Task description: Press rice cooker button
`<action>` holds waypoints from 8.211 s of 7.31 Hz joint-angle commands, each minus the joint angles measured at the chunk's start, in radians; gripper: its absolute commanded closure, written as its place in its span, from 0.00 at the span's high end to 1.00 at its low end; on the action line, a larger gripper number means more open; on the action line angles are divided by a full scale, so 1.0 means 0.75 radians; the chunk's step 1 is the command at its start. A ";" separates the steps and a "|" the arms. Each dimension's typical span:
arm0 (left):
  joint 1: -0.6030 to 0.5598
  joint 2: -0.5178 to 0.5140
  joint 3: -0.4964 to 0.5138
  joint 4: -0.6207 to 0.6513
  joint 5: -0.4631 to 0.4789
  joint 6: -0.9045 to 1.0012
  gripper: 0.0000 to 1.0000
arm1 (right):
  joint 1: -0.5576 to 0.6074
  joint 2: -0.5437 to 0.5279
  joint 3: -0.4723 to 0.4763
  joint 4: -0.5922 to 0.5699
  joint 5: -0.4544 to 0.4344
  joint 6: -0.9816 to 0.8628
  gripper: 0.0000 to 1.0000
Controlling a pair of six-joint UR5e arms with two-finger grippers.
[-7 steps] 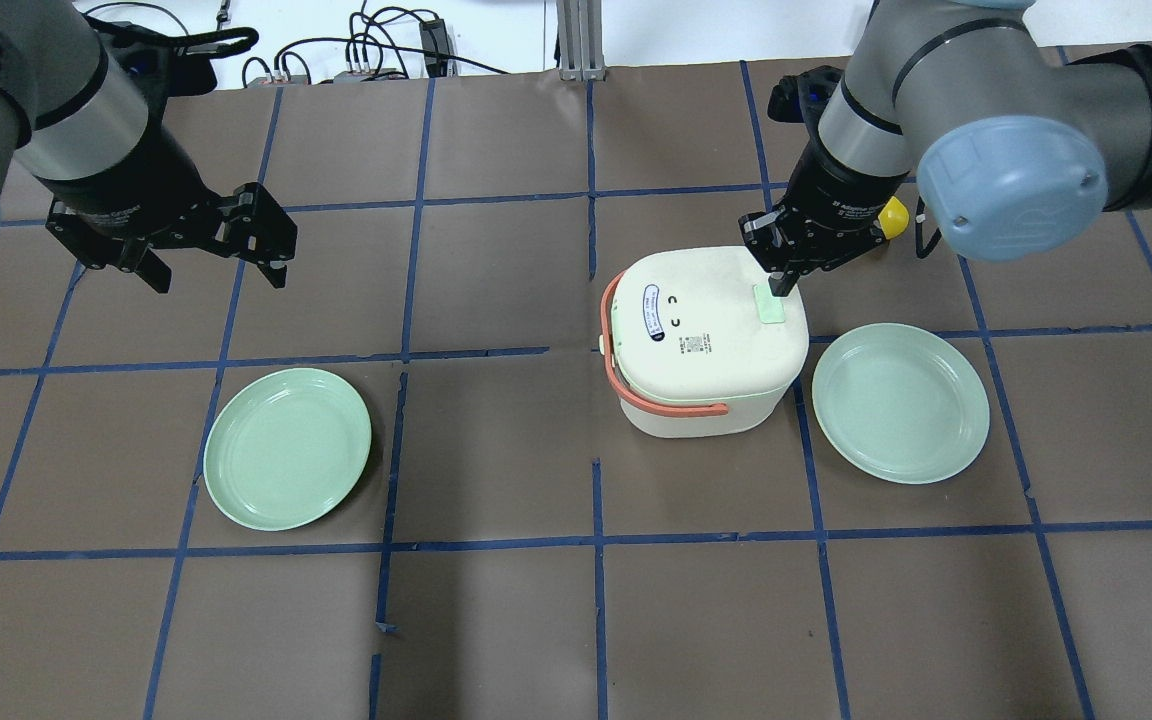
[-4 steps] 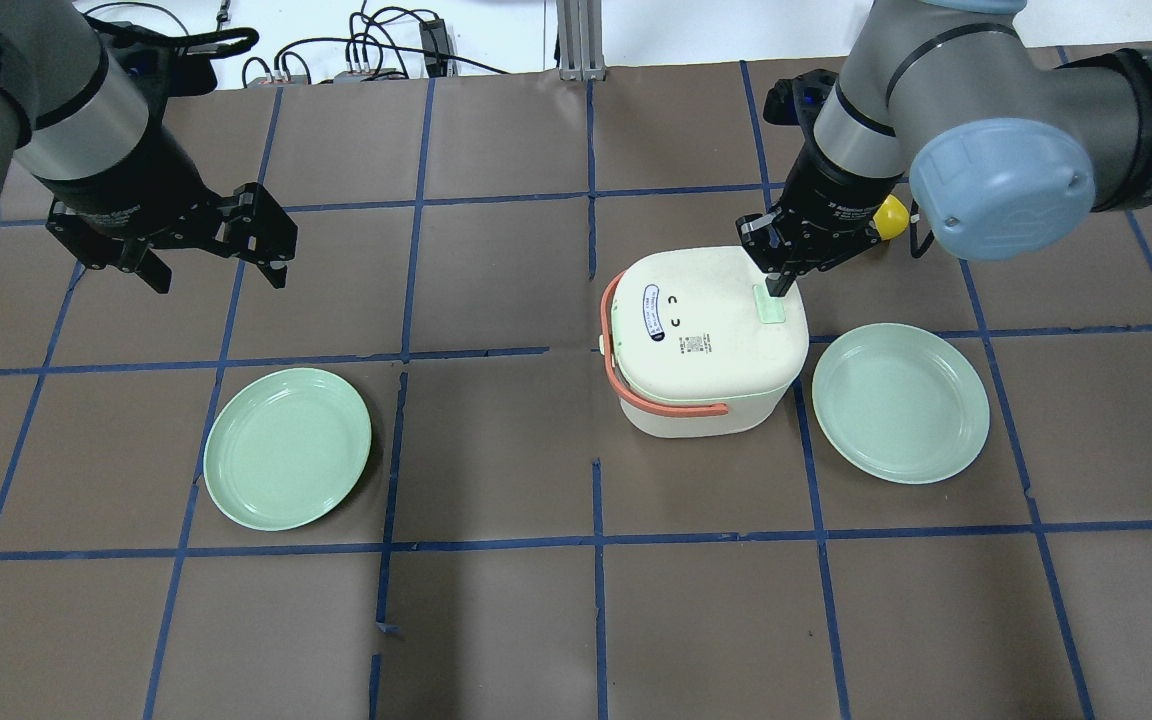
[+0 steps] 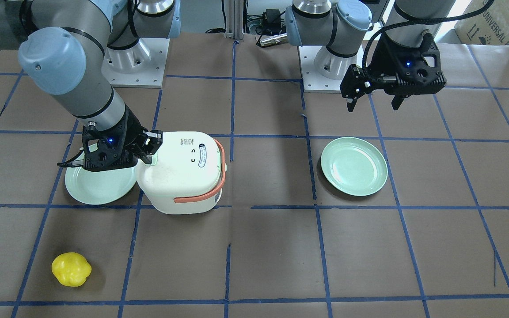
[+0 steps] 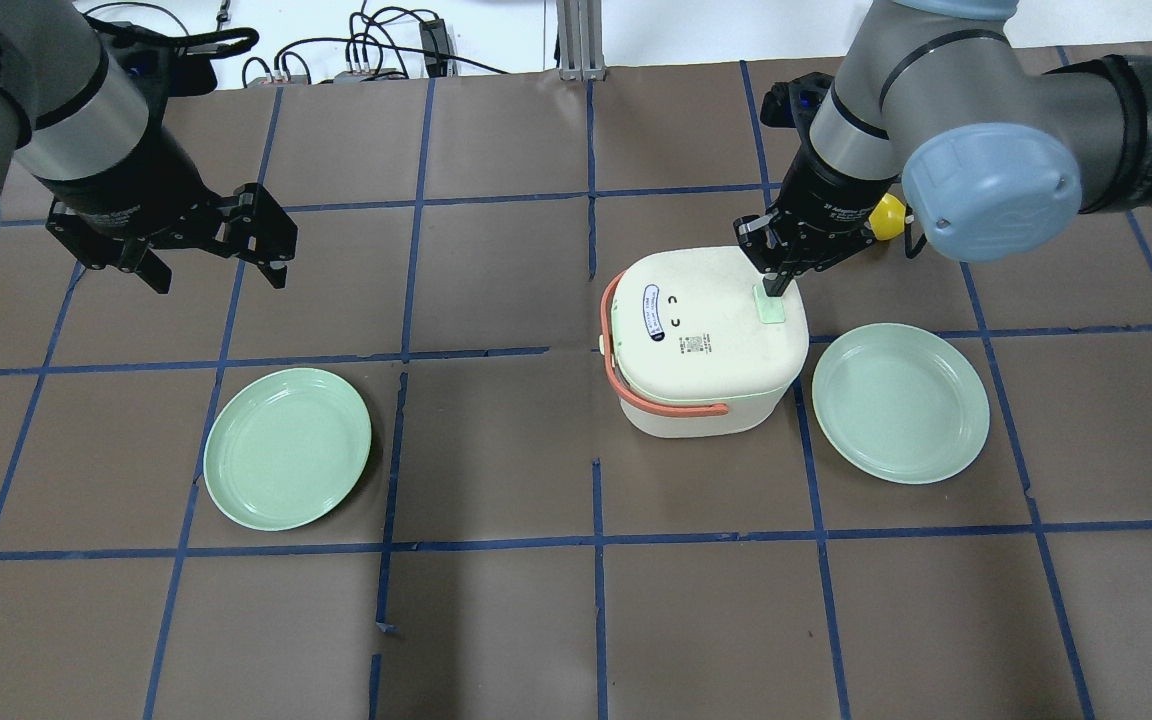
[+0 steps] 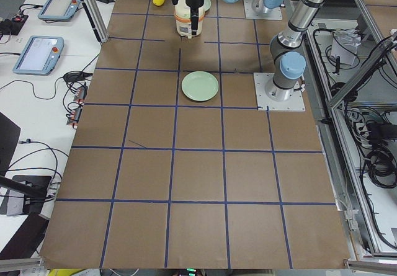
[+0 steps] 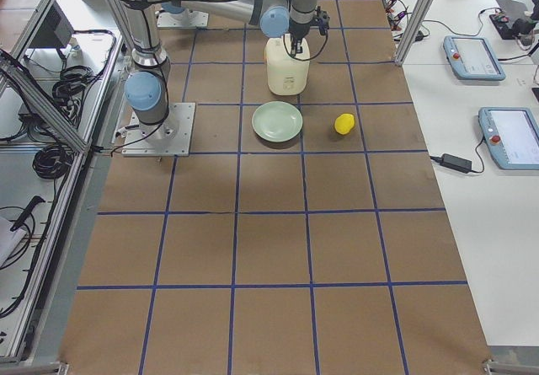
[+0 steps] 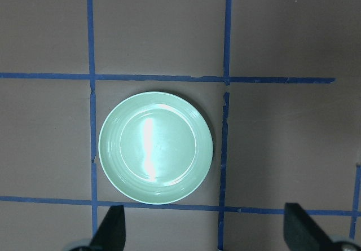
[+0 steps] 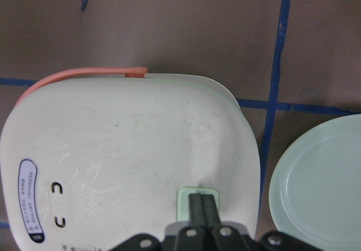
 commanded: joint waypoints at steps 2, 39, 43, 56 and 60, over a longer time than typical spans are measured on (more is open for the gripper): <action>0.000 0.000 0.000 0.001 0.000 0.000 1.00 | 0.001 0.007 0.013 -0.021 0.000 0.000 0.06; 0.000 0.000 0.000 0.001 0.000 0.000 1.00 | -0.075 -0.169 -0.100 0.014 -0.133 -0.010 1.00; 0.000 0.000 0.000 0.001 0.000 0.000 1.00 | -0.067 -0.285 -0.059 0.143 -0.131 -0.014 1.00; 0.000 0.000 0.000 0.001 0.000 0.000 1.00 | -0.079 -0.169 -0.186 0.139 -0.186 -0.023 1.00; 0.000 0.000 0.000 0.001 0.000 0.000 1.00 | -0.081 -0.171 -0.168 0.159 -0.188 -0.025 1.00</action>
